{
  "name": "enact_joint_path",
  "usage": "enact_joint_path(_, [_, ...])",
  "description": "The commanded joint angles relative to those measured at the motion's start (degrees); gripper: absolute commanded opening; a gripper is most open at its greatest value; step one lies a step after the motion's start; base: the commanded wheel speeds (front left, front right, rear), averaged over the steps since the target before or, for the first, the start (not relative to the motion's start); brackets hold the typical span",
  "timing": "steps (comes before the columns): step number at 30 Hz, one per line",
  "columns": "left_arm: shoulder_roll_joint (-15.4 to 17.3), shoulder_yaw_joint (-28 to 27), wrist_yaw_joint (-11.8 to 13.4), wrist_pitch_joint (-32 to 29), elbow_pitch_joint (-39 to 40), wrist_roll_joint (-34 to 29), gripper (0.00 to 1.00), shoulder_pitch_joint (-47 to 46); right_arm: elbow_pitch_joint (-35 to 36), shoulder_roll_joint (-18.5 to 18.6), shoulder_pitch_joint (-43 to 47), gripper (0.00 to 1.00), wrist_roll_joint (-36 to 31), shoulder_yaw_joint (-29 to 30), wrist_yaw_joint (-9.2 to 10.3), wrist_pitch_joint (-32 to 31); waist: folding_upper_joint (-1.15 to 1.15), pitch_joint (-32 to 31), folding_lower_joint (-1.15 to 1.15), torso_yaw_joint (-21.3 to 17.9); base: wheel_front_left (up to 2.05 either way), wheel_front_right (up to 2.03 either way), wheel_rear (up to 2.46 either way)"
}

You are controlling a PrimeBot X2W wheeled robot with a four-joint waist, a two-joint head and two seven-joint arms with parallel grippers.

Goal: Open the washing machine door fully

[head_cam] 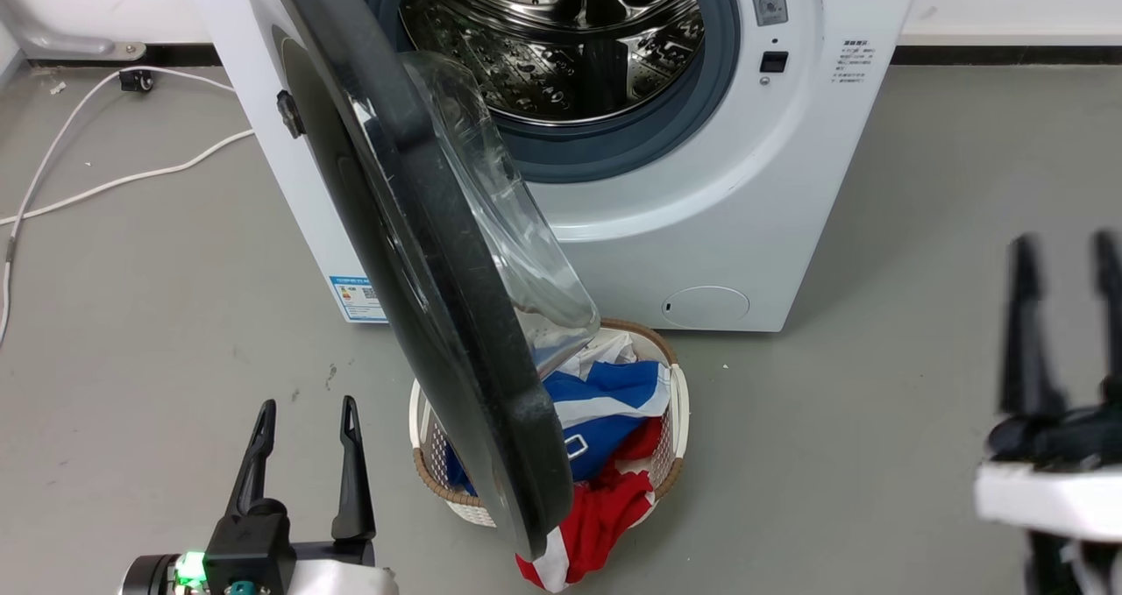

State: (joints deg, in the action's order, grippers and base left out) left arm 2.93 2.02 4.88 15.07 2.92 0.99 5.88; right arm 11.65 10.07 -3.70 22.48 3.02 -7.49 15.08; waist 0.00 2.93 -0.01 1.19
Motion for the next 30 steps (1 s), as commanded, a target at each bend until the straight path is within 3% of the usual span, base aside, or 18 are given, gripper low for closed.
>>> enact_joint_path(1, [0.1, 0.0, 0.1, 0.2, 0.1, -0.3, 1.00, 0.3, 0.0, -1.0, 1.7, 1.00, -5.1, 0.5, 0.00, 0.1, 0.00, 0.0, 0.01, 0.0, 0.00, 0.00, 0.00])
enact_joint_path(4, [0.1, 0.2, 0.1, 0.2, -0.1, -0.3, 1.00, 0.2, -2.8, -3.4, 3.6, 1.00, -11.5, 1.6, -0.01, 0.1, 0.00, -0.2, 0.01, 0.2, 0.00, 0.00, 0.00])
enact_joint_path(12, [0.1, 0.3, 0.0, 0.2, -0.6, -0.3, 1.00, 0.1, -10.6, -6.2, 7.3, 1.00, -17.9, 0.4, 0.00, 0.1, 0.00, -0.7, 0.01, 1.0, 0.00, 0.00, 0.00])
enact_joint_path(21, [0.0, 0.5, 0.1, 0.2, -1.0, -0.2, 1.00, 0.8, -13.9, -7.2, 10.5, 1.00, -20.2, -0.5, 0.00, 0.1, 0.00, -1.5, 0.01, 1.8, 0.00, 0.00, 0.00])
enact_joint_path(30, [0.0, -0.2, 0.4, 0.2, -1.8, 0.6, 1.00, 1.3, -14.1, -7.3, 12.3, 1.00, -17.4, -0.4, 0.00, 0.1, 0.00, -2.4, 0.01, 1.8, 0.00, 0.00, 0.00])
